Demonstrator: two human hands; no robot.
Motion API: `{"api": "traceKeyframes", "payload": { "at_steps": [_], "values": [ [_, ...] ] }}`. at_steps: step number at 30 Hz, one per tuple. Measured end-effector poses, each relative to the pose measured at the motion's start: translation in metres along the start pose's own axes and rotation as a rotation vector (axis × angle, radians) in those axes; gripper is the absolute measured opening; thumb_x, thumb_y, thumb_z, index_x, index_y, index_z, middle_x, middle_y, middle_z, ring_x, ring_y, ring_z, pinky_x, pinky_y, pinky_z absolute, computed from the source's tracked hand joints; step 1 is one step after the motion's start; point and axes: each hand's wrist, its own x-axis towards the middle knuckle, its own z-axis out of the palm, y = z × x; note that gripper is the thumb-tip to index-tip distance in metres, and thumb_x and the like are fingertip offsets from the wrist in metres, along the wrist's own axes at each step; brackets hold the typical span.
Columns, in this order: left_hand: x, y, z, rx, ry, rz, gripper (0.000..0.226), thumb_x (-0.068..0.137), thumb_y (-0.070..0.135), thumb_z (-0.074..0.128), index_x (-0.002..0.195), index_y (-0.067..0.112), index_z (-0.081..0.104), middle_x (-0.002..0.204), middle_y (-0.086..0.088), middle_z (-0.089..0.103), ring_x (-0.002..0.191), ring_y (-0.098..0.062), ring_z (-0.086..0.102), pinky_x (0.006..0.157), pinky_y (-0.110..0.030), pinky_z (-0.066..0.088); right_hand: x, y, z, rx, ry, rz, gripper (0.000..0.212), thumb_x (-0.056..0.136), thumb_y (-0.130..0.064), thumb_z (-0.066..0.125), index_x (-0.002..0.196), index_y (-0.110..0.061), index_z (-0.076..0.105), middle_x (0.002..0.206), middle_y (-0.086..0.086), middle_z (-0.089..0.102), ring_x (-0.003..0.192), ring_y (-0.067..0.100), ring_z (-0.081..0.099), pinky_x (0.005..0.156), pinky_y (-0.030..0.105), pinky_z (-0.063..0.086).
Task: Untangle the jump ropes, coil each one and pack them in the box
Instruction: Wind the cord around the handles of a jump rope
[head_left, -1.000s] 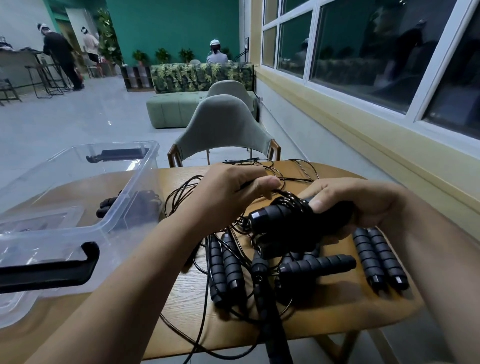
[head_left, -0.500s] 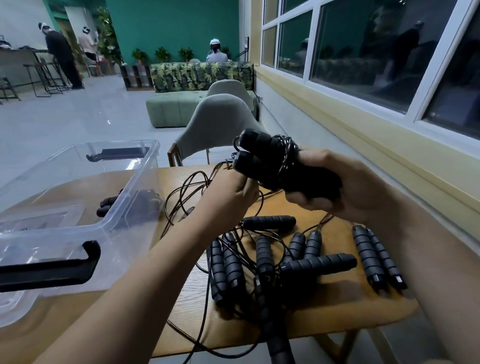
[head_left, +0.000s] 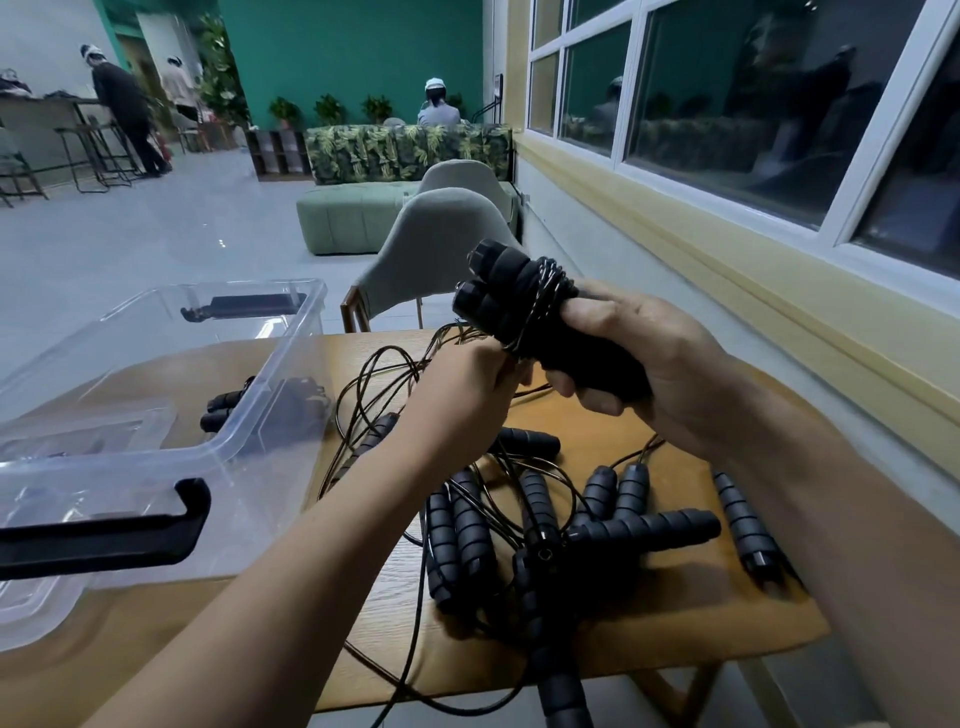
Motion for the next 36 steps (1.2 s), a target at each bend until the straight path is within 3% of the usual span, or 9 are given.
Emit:
{"api": "traceKeyframes", "payload": {
  "at_steps": [3, 5, 15, 17, 21, 26, 30, 33, 36],
  "values": [
    [-0.001, 0.004, 0.000, -0.098, -0.036, -0.022, 0.032, 0.109, 0.033, 0.053, 0.084, 0.018, 0.067, 0.055, 0.009, 0.051, 0.052, -0.002, 0.049, 0.049, -0.019, 0.032, 0.000, 0.002, -0.002, 0.000, 0.010, -0.003, 0.052, 0.105, -0.033, 0.053, 0.126, 0.014, 0.062, 0.088, 0.028, 0.062, 0.070, 0.027, 0.053, 0.049, 0.027, 0.041],
    [0.001, 0.007, -0.002, -0.159, -0.058, -0.033, 0.033, 0.110, 0.036, 0.050, 0.085, 0.020, 0.065, 0.058, 0.008, 0.053, 0.053, -0.002, 0.048, 0.049, -0.018, 0.032, 0.000, 0.001, -0.002, 0.064, 0.016, -0.016, 0.053, 0.107, -0.032, 0.051, 0.131, 0.014, 0.060, 0.096, 0.035, 0.057, 0.077, 0.032, 0.052, 0.048, 0.025, 0.040],
    [-0.002, -0.006, -0.004, -0.135, -0.061, 0.052, 0.004, 0.098, 0.031, 0.072, 0.094, 0.030, 0.072, 0.089, 0.017, 0.071, 0.090, -0.003, 0.063, 0.076, -0.024, 0.047, 0.007, 0.012, -0.008, 0.282, 0.098, 0.040, 0.049, 0.110, -0.031, 0.050, 0.145, 0.003, 0.054, 0.108, 0.019, 0.061, 0.080, 0.021, 0.059, 0.049, 0.024, 0.039],
    [-0.002, -0.009, -0.010, -0.210, -0.103, 0.039, 0.001, 0.098, 0.031, 0.073, 0.098, 0.030, 0.074, 0.092, 0.017, 0.074, 0.092, 0.000, 0.065, 0.078, -0.017, 0.046, 0.008, 0.011, -0.014, 0.308, 0.106, 0.042, 0.050, 0.110, -0.032, 0.050, 0.148, 0.000, 0.053, 0.107, 0.015, 0.063, 0.078, 0.019, 0.060, 0.051, 0.025, 0.038],
    [-0.004, -0.013, -0.013, -0.319, -0.261, -0.025, 0.021, 0.100, 0.041, 0.071, 0.120, 0.037, 0.070, 0.113, 0.018, 0.074, 0.109, 0.002, 0.067, 0.096, -0.026, 0.051, 0.009, 0.015, -0.019, 0.299, 0.115, 0.036, 0.051, 0.110, -0.033, 0.049, 0.149, 0.000, 0.053, 0.111, 0.014, 0.064, 0.081, 0.020, 0.061, 0.055, 0.027, 0.041],
    [-0.006, -0.022, -0.013, -0.334, -0.285, -0.067, 0.045, 0.097, 0.036, 0.075, 0.137, 0.044, 0.058, 0.136, 0.023, 0.062, 0.116, 0.008, 0.063, 0.097, -0.025, 0.052, 0.008, 0.017, -0.025, 0.326, 0.096, 0.032, 0.050, 0.109, -0.033, 0.050, 0.150, -0.004, 0.052, 0.115, 0.013, 0.065, 0.088, 0.023, 0.062, 0.059, 0.027, 0.046],
    [-0.005, -0.032, -0.012, -0.242, -0.105, -0.100, 0.027, 0.089, 0.041, 0.082, 0.111, 0.034, 0.069, 0.109, 0.016, 0.068, 0.093, 0.006, 0.065, 0.076, -0.015, 0.050, 0.008, 0.017, -0.034, 0.291, 0.126, 0.021, 0.048, 0.109, -0.033, 0.049, 0.148, -0.004, 0.055, 0.114, 0.014, 0.065, 0.088, 0.023, 0.061, 0.057, 0.027, 0.046],
    [-0.003, -0.040, -0.015, -0.208, -0.038, -0.101, 0.021, 0.091, 0.045, 0.080, 0.084, 0.027, 0.072, 0.071, 0.010, 0.068, 0.062, -0.002, 0.058, 0.061, -0.026, 0.048, 0.008, 0.019, -0.040, 0.269, 0.166, 0.015, 0.047, 0.109, -0.031, 0.049, 0.146, -0.003, 0.056, 0.116, 0.016, 0.064, 0.088, 0.024, 0.062, 0.057, 0.027, 0.046],
    [-0.001, -0.043, -0.021, -0.366, -0.027, -0.150, 0.026, 0.095, 0.041, 0.077, 0.079, 0.021, 0.072, 0.059, 0.006, 0.060, 0.054, -0.008, 0.051, 0.056, -0.025, 0.040, 0.009, 0.021, -0.045, 0.246, 0.210, 0.008, 0.046, 0.109, -0.031, 0.051, 0.144, -0.003, 0.059, 0.115, 0.018, 0.064, 0.088, 0.026, 0.061, 0.056, 0.028, 0.046]
  ]
}}
